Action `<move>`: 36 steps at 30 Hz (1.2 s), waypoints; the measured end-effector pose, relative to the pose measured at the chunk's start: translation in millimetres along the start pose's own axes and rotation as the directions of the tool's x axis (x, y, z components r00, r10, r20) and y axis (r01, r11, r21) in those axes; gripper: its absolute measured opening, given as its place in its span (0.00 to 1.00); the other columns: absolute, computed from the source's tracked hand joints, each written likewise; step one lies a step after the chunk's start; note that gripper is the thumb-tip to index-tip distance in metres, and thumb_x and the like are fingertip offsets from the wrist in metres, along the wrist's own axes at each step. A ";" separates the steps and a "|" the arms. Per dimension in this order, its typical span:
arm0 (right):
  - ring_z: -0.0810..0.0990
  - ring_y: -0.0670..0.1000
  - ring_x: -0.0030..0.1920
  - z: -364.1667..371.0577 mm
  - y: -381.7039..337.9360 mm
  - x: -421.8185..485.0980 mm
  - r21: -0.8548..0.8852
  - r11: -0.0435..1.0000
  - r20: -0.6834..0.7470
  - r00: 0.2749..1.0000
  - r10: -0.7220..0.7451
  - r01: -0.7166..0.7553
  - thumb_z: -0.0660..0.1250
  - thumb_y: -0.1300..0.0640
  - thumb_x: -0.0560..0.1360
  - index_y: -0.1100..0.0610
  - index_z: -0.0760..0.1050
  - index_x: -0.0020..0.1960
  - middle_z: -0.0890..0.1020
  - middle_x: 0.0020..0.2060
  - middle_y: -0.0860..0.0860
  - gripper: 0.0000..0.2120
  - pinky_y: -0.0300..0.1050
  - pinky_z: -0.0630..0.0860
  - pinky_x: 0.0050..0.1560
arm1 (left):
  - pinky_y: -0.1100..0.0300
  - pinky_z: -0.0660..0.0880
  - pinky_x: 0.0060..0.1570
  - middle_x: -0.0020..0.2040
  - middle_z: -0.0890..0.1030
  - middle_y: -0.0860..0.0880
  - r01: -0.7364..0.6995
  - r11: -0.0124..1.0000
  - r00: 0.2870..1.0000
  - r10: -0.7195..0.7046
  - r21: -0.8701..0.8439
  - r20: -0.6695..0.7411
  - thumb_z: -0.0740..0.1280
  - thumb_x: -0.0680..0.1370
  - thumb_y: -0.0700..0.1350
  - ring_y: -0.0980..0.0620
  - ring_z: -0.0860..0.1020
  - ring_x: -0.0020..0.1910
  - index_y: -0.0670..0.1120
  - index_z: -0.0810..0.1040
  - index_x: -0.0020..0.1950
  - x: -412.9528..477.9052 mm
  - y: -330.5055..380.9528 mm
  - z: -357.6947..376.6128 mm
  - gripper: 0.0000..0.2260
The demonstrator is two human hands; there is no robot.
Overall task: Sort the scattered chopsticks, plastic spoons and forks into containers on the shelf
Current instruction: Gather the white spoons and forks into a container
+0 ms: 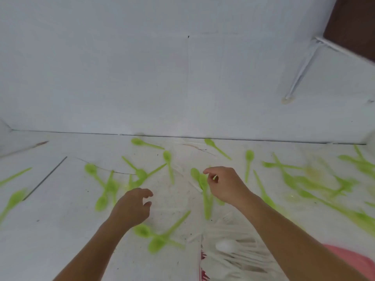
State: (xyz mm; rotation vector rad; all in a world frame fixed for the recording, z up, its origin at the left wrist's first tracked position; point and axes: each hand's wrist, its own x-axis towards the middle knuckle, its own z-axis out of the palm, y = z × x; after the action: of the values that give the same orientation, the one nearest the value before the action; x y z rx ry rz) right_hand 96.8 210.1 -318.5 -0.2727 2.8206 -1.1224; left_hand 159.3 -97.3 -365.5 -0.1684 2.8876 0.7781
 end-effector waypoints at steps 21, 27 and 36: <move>0.69 0.44 0.30 8.7 10.7 46.8 -0.120 0.956 0.337 0.895 0.292 -0.266 0.61 0.64 0.69 0.48 0.74 0.40 0.74 0.29 0.40 0.11 0.43 0.70 0.34 | 0.47 0.77 0.58 0.63 0.79 0.50 -0.471 0.882 0.880 0.472 -0.030 0.051 0.73 0.77 0.45 0.44 0.76 0.61 0.49 0.81 0.65 154.8 33.9 15.3 0.17; 0.78 0.48 0.46 4.1 48.2 14.1 -0.418 0.905 0.698 0.667 0.262 0.082 0.71 0.53 0.70 0.46 0.74 0.44 0.74 0.48 0.44 0.07 0.47 0.77 0.46 | 0.45 0.65 0.75 0.80 0.65 0.44 -0.511 0.855 0.860 0.508 0.095 0.051 0.65 0.82 0.41 0.43 0.62 0.80 0.43 0.67 0.80 233.1 82.2 37.9 0.25; 0.79 0.53 0.50 5.0 57.4 5.9 -0.430 0.818 0.696 0.717 0.031 0.382 0.66 0.56 0.76 0.49 0.72 0.49 0.74 0.52 0.45 0.05 0.46 0.72 0.46 | 0.43 0.81 0.41 0.51 0.83 0.44 -0.568 0.791 0.798 0.597 0.225 -0.082 0.73 0.73 0.36 0.38 0.79 0.51 0.43 0.85 0.49 253.2 69.7 68.9 0.06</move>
State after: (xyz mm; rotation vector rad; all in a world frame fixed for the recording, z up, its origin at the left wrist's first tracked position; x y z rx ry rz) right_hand 84.2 246.5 -361.8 -0.8365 2.3557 -0.0879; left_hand -92.1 -20.2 -433.1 0.7658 3.1562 0.5672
